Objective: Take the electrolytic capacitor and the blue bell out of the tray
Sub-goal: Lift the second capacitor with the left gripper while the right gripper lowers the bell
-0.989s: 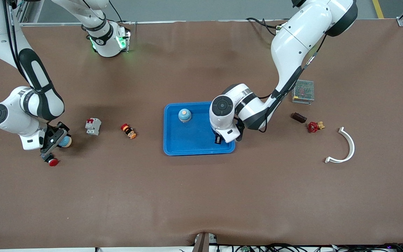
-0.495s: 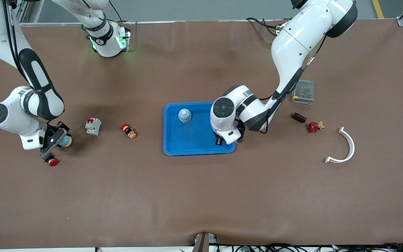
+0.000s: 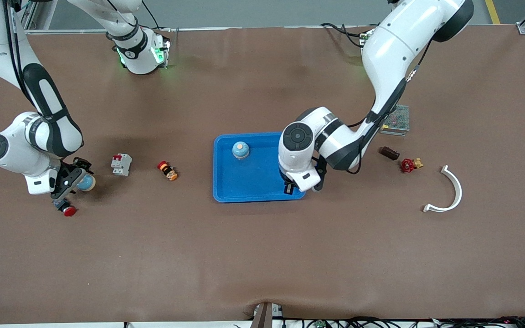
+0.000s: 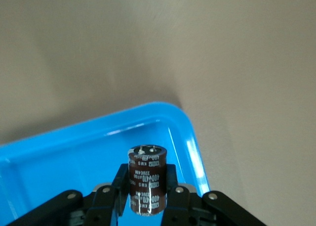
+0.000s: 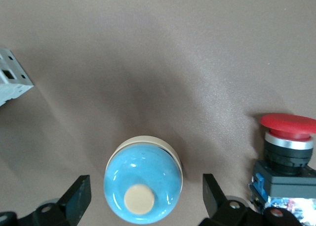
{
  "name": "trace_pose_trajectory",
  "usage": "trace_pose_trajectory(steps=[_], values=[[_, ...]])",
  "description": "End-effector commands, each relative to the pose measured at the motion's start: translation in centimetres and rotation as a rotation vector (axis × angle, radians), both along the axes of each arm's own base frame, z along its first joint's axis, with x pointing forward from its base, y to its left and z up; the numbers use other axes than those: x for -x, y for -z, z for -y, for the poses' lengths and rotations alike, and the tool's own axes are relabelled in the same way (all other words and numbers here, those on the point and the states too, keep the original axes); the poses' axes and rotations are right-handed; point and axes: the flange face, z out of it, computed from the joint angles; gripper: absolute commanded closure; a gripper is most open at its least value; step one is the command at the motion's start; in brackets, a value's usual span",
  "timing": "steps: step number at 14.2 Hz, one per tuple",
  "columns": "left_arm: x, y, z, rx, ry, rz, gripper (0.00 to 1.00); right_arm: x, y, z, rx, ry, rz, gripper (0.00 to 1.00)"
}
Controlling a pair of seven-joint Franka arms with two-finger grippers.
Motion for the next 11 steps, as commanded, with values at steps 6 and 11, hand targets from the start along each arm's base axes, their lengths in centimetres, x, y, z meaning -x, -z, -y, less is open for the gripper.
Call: trace_pose_trajectory(steps=[6,11], values=[[-3.3,-8.8,-10.2,-0.130,0.325,-0.066,1.00,-0.3,-3.3,-1.1,-0.083,0.074,-0.031,0.00],[-5.8,-7.9,-19.5,-0.144,0.447,-0.137,1.00,-3.6,-9.3,-3.6,-0.098,0.173,-0.062,0.00]])
